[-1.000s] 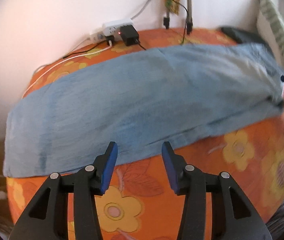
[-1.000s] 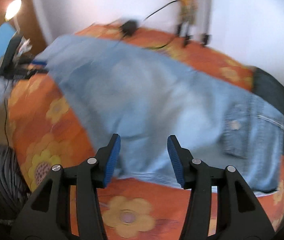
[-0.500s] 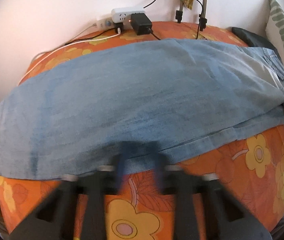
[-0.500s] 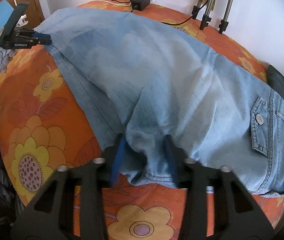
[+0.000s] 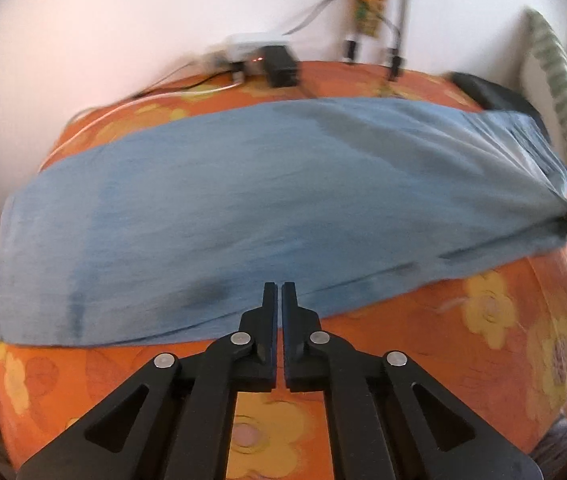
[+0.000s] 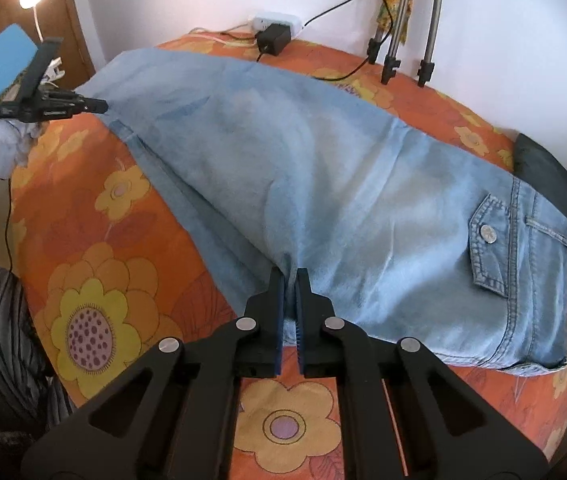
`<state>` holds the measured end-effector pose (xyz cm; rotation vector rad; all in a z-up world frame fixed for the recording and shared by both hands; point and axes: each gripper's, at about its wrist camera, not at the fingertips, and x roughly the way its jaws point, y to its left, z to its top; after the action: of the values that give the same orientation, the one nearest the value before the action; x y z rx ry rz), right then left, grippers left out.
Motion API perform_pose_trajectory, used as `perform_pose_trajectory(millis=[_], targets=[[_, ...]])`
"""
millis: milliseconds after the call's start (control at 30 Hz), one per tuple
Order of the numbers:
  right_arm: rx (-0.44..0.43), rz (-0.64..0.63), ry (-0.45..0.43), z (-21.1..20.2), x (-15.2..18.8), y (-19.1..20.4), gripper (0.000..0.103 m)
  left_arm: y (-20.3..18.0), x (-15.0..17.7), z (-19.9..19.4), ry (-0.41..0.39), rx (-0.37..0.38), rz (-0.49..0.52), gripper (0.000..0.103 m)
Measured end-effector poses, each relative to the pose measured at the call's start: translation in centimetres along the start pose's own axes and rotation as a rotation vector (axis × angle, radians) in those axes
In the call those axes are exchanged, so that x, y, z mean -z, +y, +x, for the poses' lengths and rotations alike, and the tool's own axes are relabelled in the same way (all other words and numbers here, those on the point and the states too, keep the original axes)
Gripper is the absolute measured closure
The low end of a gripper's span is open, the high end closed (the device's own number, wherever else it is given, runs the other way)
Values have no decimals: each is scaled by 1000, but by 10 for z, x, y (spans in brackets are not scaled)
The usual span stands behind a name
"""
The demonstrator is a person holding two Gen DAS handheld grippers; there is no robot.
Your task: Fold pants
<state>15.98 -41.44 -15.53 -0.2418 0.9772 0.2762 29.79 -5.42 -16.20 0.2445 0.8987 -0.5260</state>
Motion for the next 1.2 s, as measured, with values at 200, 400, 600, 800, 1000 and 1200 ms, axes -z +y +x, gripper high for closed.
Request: perform_pose_trajectory(millis=[200, 400, 600, 800, 1000, 1200], targets=[[-17, 45, 8, 2, -2, -9, 98, -55, -7, 8, 9, 2, 266, 77], [-15, 33, 15, 2, -4, -6, 98, -86, -14, 33, 62, 6, 467, 77], [-83, 132, 12, 1, -9, -26, 98, -92, -23, 42, 85, -14, 546, 74], [-79, 147, -6, -2, -12, -31, 99, -91, -23, 42, 84, 27, 513, 102], [-85, 138, -7, -5, -10, -27, 99, -86, -25, 19, 56, 47, 453, 102], [-67, 90, 14, -2, -3, -15, 99, -80, -18, -2, 39, 49, 418, 103]])
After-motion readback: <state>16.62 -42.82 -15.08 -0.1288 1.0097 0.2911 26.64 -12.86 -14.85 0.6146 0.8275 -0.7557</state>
